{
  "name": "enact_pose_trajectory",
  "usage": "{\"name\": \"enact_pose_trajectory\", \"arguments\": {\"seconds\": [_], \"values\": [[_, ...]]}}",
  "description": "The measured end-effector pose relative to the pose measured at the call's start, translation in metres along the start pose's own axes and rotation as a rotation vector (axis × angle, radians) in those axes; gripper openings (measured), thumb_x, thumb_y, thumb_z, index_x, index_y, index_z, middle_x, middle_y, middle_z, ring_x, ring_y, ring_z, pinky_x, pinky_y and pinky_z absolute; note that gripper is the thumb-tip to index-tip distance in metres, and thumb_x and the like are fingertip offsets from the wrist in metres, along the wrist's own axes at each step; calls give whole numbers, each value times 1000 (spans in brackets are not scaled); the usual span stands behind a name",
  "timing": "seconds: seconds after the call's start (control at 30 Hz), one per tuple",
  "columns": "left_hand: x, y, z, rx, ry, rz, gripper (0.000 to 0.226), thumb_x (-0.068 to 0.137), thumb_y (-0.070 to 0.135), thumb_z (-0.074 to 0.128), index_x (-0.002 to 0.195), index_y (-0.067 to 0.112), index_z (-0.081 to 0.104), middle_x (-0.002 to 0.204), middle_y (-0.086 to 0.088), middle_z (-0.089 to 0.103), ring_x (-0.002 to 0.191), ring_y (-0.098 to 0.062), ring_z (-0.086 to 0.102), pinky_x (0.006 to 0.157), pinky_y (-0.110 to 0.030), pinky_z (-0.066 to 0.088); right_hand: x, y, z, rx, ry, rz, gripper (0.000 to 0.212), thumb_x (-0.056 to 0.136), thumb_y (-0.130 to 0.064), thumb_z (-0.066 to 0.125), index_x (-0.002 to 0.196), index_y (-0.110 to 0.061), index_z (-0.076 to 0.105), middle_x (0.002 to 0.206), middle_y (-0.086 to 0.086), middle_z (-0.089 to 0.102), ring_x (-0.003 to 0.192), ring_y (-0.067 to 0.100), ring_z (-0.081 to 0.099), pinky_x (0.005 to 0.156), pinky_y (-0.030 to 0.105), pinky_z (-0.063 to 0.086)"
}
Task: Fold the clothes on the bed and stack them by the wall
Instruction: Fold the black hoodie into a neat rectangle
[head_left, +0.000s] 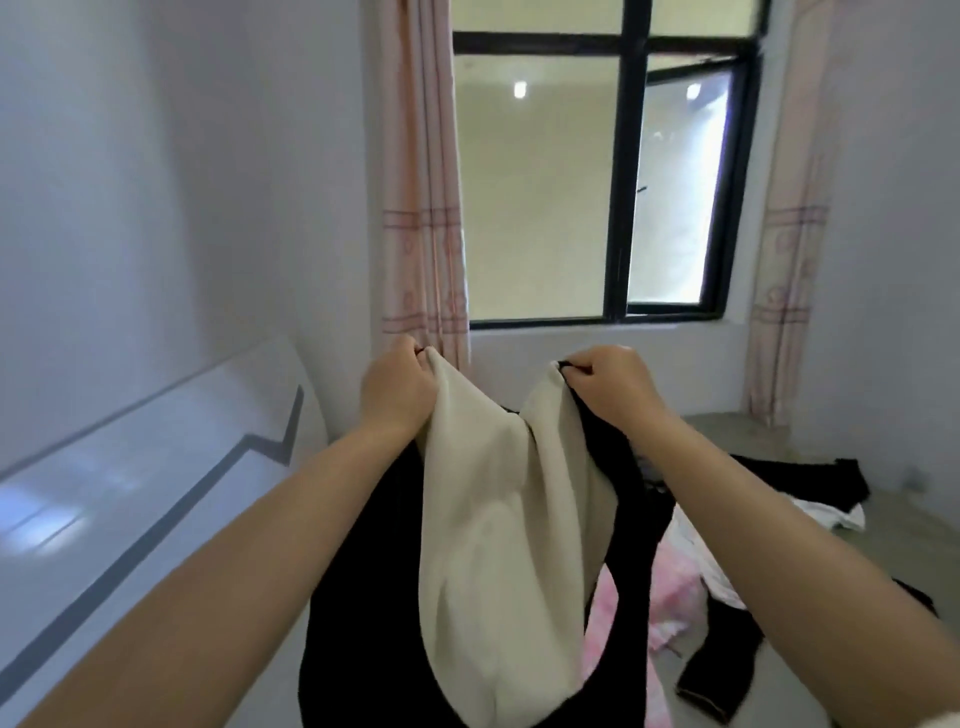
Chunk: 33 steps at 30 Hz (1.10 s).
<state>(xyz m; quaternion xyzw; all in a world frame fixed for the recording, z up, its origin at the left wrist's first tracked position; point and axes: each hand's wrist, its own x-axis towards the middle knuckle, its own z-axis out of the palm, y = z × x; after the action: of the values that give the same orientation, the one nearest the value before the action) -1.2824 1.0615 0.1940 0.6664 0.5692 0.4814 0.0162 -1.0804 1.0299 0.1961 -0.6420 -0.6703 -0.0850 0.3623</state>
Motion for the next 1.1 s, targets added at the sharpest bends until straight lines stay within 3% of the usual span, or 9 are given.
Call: {"name": "enact_pose_trajectory", "arguments": {"seconds": [0.13,0.33,0.43,0.5,0.57,0.67,0.77,0.97,1.1], "values": [[17,37,-19,48,133,194,24,94,15,40,93,-3,54,98,-23,58,88,-36,53,65,-32,27,21,-23,-39,-64,159,-73,26,89,-16,46,95,-8,71,98,9,68,97,28,57,84,32,35],[8,42,-36,246,202,447,21,90,9,52,83,-9,59,84,-26,57,73,-39,56,56,-34,31,12,-36,-47,-289,293,-144,27,89,-16,45,90,-15,72,89,3,64,90,23,55,78,31,15],[-17,38,-45,368,224,592,23,61,-8,78,55,-7,56,52,-23,51,38,-34,51,33,-29,38,-12,-44,-37,-421,447,-254,10,67,-3,71,60,-10,70,61,5,63,62,25,58,80,38,32],[-44,31,-48,351,241,636,29,53,-9,83,51,-5,54,47,-19,47,32,-30,46,29,-25,36,-44,-41,-29,-345,546,-307,19,53,1,78,46,-10,64,47,4,56,46,23,54,71,32,30],[-75,21,-50,348,188,682,27,53,-7,83,55,-3,56,48,-16,46,34,-28,44,32,-23,34,-79,-30,-19,-311,578,-363,17,58,-2,73,49,-11,64,47,3,55,45,22,52,68,32,24],[-117,12,-55,413,14,698,26,52,-8,83,62,-1,60,52,-13,46,39,-24,41,37,-22,30,-119,-23,-13,-278,532,-398,14,64,-4,70,53,-12,66,50,2,57,46,22,52,68,33,25],[-121,8,-52,476,2,684,26,54,-10,81,61,-2,57,53,-15,45,42,-21,38,42,-20,29,-120,-26,-3,-237,538,-409,14,65,-2,70,54,-11,67,51,3,58,47,23,54,68,33,26],[-53,-11,-10,544,3,670,32,40,-20,78,50,-4,52,48,-18,45,37,-25,46,44,-18,29,-48,-19,41,-258,447,-349,16,58,0,71,48,-10,63,48,5,55,46,23,52,65,32,22],[-8,-58,44,694,-166,630,33,28,-19,77,44,-2,53,46,-17,48,34,-23,49,38,-15,32,3,1,109,-235,283,-288,19,51,5,72,43,-8,60,44,7,53,42,24,52,65,30,28]]}}
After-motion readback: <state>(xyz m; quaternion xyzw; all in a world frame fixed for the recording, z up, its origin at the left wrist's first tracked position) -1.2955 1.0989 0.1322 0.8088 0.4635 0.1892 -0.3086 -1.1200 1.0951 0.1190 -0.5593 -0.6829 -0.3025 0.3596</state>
